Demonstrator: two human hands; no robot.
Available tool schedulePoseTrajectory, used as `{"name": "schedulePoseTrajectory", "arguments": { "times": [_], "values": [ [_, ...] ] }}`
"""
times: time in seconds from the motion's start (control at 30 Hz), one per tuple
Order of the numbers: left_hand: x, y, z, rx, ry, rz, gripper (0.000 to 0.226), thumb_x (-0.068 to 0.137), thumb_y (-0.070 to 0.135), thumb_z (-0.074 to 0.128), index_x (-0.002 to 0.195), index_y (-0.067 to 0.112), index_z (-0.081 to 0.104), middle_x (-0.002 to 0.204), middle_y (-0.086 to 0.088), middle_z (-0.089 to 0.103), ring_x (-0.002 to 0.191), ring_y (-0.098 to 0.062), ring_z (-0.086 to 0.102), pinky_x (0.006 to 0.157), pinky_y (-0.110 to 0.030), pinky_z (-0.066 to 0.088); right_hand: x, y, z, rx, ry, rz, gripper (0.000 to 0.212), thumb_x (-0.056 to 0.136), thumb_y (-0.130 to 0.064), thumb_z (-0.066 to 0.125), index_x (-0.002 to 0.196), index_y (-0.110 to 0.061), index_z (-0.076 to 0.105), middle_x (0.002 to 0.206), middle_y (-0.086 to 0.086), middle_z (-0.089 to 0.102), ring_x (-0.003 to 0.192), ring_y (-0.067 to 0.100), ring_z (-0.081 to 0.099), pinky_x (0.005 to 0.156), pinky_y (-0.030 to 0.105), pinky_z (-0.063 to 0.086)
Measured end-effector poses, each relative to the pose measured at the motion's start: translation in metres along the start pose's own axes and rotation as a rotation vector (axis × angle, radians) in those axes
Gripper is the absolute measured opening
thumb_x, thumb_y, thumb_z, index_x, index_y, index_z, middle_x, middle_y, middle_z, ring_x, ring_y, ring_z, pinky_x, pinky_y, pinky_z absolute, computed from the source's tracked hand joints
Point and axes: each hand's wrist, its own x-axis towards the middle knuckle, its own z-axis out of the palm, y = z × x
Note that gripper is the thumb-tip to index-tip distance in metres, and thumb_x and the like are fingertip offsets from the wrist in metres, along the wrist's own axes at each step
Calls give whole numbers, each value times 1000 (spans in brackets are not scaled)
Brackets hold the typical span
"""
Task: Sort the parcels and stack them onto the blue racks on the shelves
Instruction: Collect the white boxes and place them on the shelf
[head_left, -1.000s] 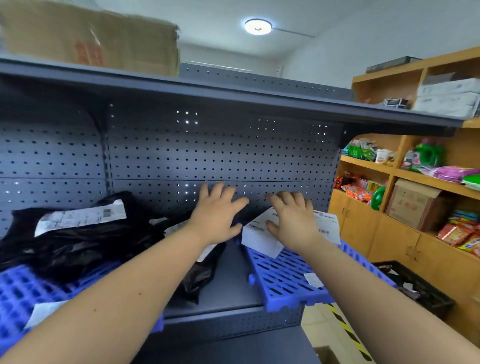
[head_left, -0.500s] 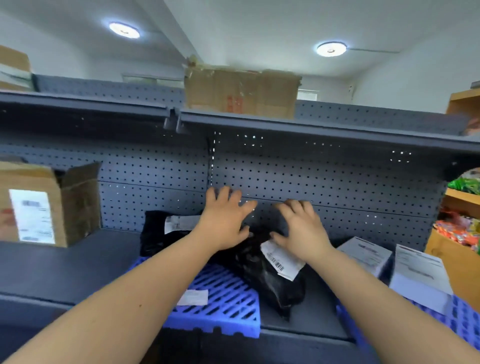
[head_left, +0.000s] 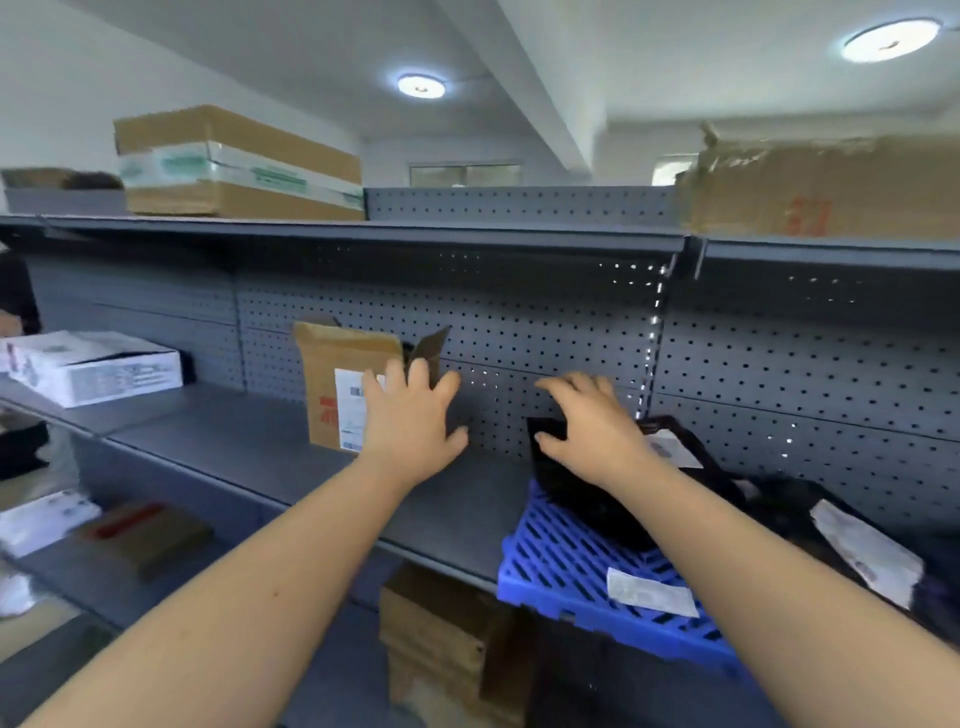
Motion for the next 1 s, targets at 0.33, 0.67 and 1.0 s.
{"name": "schedulePoseTrajectory", "arguments": {
  "times": [0.33, 0.67, 1.0],
  "values": [
    [-42, -172, 23, 28, 6, -150, 68, 76, 65, 51, 133, 30, 39, 130, -10, 45, 121, -36, 37, 98, -53, 28, 56, -140, 70, 36, 9, -142, 57, 85, -34, 64, 137, -26, 42, 133, 0, 43, 124, 24, 32, 96, 40, 38],
    [-107, -328, 46, 127, -21, -262, 68, 74, 64, 54, 132, 30, 45, 126, -11, 50, 117, -35, 42, 96, -54, 30, 102, -280, 153, 157, 7, -261, 52, 84, -34, 64, 132, -29, 46, 138, -3, 38, 127, 22, 27, 103, 42, 32],
    [-174, -432, 49, 155, -122, -446, 73, 75, 67, 52, 138, 35, 36, 131, -7, 46, 116, -35, 42, 93, -49, 35, 123, -410, 215, 271, -85, -401, 50, 86, -33, 64, 133, -28, 45, 133, -2, 39, 125, 23, 27, 100, 41, 32]
  ]
}}
